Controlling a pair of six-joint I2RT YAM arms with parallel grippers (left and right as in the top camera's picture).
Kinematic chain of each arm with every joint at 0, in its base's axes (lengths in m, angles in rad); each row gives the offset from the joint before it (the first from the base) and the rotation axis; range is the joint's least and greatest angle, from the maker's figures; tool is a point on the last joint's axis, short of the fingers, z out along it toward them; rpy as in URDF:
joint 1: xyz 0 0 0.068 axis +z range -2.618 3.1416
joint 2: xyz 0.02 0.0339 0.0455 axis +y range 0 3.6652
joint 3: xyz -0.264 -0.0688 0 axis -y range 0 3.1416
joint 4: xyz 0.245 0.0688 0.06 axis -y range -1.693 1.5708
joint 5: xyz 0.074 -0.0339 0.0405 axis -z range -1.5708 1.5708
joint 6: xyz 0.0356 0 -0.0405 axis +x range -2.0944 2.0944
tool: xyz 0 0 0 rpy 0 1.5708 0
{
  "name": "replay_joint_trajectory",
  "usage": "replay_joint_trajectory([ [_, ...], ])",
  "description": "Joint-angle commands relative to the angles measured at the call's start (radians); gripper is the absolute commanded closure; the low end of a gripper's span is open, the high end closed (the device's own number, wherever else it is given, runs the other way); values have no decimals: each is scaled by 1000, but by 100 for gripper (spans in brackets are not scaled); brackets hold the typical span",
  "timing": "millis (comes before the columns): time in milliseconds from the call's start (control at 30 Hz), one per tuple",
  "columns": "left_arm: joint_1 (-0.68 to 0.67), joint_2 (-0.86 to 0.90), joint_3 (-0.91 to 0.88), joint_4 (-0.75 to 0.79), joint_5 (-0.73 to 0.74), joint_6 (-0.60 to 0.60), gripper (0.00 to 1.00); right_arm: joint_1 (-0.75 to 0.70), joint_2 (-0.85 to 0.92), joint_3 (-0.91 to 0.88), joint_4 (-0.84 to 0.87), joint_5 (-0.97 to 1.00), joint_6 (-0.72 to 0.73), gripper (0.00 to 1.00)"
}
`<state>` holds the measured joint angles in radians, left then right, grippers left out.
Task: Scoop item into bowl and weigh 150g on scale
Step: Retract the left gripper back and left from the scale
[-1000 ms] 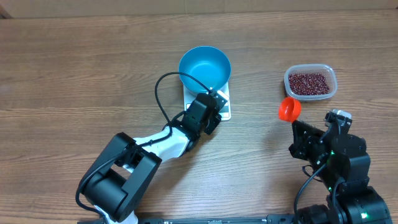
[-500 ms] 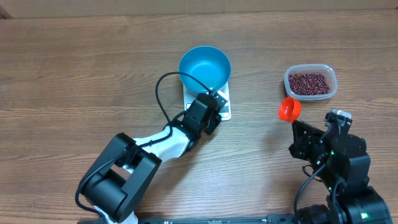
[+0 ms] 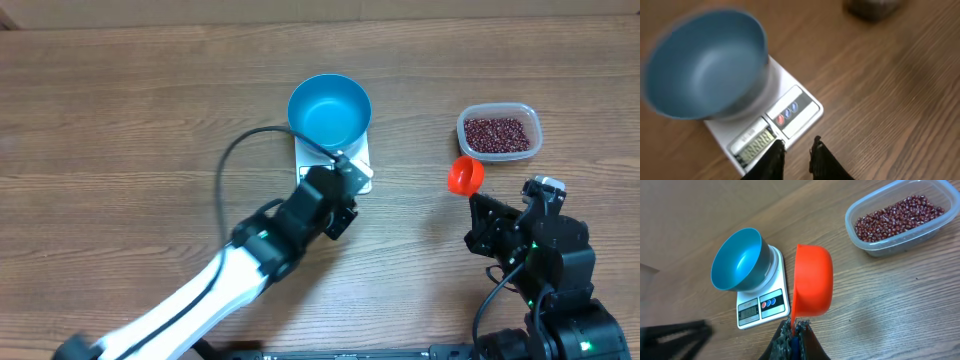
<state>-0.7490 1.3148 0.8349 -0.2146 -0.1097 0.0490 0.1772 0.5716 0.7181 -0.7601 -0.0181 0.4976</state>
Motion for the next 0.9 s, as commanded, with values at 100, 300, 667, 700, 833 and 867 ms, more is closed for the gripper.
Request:
replay_joint_trajectory([
  [100,14,-232,-1,-97,-59,-30,53,-5,-3,22,2,-68,7,96],
  [300,16,-282,-1,-194,-58,-30,0,-5,-3,22,1,-145,102,97],
  [667,35,-264,20,-300,112,5,0,-5,-3,22,-41,-213,191,96],
  [700,45,-264,31,-311,153,23,0,-5,-3,22,-51,-212,191,96],
  [833,83,-264,87,-415,234,126,0,-5,-3,22,-70,-212,190,96],
  [867,97,-264,108,-454,233,142,0,-5,-3,22,-71,-212,190,96],
])
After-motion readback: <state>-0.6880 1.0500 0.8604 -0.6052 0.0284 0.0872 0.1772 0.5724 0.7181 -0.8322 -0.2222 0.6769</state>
